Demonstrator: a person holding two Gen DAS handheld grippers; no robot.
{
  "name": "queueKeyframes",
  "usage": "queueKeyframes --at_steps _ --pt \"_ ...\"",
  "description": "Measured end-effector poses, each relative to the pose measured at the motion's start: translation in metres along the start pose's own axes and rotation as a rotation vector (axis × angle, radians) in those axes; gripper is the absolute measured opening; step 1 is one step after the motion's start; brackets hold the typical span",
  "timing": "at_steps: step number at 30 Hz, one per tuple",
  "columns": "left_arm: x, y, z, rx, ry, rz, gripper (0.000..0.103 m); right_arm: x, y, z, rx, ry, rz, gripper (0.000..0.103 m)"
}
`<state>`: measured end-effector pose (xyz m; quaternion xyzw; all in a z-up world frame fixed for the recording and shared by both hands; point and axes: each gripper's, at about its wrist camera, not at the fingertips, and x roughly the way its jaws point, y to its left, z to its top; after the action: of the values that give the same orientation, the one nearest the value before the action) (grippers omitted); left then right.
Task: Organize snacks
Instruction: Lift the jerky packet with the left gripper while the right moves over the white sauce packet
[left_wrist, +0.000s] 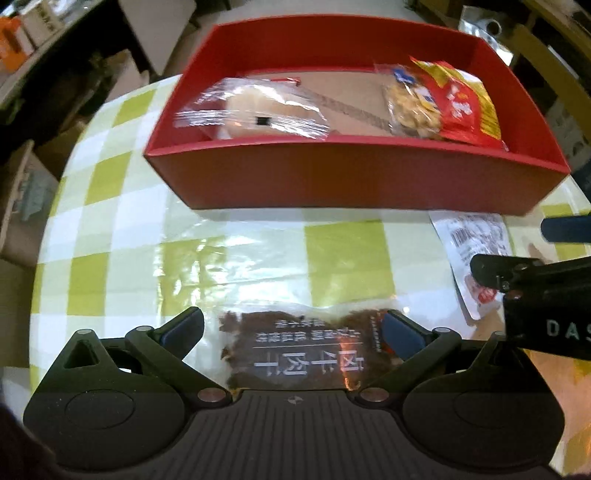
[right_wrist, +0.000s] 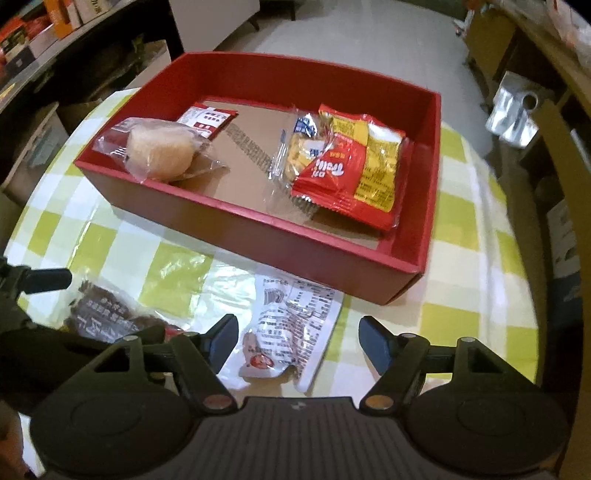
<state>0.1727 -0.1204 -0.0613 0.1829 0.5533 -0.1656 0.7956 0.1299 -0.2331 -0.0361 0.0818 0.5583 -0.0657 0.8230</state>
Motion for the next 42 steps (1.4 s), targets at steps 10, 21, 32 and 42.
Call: queueKeyframes --at_steps 10,21,32,42 --pt "0.005 -0.022 -0.015 0.034 -0.056 0.025 0.103 0.029 0.012 0.001 -0.024 0.051 -0.001 0.097" --pt "-0.009 0.016 -0.014 0.049 -0.011 -0.079 0.088 0.018 0.017 -0.005 -0.116 0.026 -0.028 0.071" --pt "-0.051 0.005 -0.021 0.63 -0.16 -0.129 0.097 0.015 0.019 -0.005 -0.125 0.045 -0.014 0.07" --pt "-0.018 -0.014 -0.038 1.016 -0.066 -0.208 0.101 0.017 0.019 -0.004 -0.132 0.049 -0.009 0.071"
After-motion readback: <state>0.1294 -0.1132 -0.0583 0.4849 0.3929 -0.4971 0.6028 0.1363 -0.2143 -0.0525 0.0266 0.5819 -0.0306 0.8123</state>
